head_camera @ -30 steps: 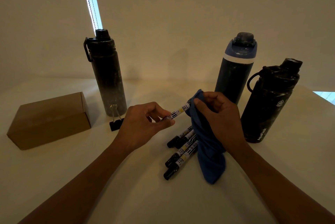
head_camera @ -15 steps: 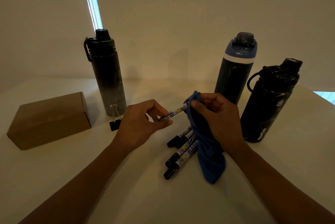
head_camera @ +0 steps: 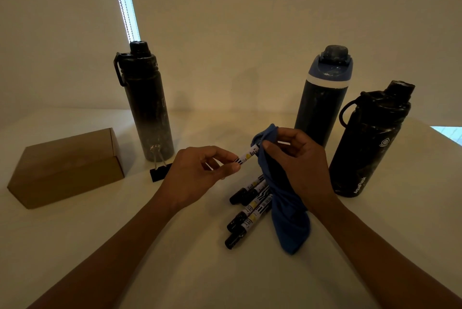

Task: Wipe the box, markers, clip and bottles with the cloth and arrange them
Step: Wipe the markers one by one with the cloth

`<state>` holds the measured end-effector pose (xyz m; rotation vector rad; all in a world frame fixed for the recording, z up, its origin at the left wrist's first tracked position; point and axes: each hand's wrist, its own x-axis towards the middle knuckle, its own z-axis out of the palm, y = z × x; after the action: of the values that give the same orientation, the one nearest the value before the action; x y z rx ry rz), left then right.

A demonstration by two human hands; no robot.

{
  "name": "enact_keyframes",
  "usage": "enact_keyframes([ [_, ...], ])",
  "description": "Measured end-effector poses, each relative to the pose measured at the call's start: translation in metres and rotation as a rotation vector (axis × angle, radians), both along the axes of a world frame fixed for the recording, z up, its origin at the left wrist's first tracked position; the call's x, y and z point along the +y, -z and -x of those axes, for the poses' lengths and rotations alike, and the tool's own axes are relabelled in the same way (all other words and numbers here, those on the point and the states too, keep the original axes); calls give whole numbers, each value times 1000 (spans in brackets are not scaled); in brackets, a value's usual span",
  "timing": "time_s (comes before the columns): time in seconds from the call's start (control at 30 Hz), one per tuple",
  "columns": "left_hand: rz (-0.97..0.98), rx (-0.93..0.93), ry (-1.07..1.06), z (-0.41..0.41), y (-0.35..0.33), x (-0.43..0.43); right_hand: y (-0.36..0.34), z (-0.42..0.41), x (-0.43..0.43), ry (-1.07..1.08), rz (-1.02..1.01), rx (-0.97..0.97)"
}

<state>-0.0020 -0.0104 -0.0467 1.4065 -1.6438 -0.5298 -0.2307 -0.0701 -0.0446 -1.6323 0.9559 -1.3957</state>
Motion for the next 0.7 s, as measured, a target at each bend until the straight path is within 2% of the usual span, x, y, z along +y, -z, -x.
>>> enact_keyframes([
  [0.27, -4, -12, 5, 1, -1, -1, -1, 3, -3, 86, -26, -33],
  [0.53, 0, -112, -16, -1, 2, 0, -1, -1, 1, -22, -37, -50],
  [0.7, 5, -102, -15, 0, 0, 0, 0, 1, -3, 87, -38, -28],
])
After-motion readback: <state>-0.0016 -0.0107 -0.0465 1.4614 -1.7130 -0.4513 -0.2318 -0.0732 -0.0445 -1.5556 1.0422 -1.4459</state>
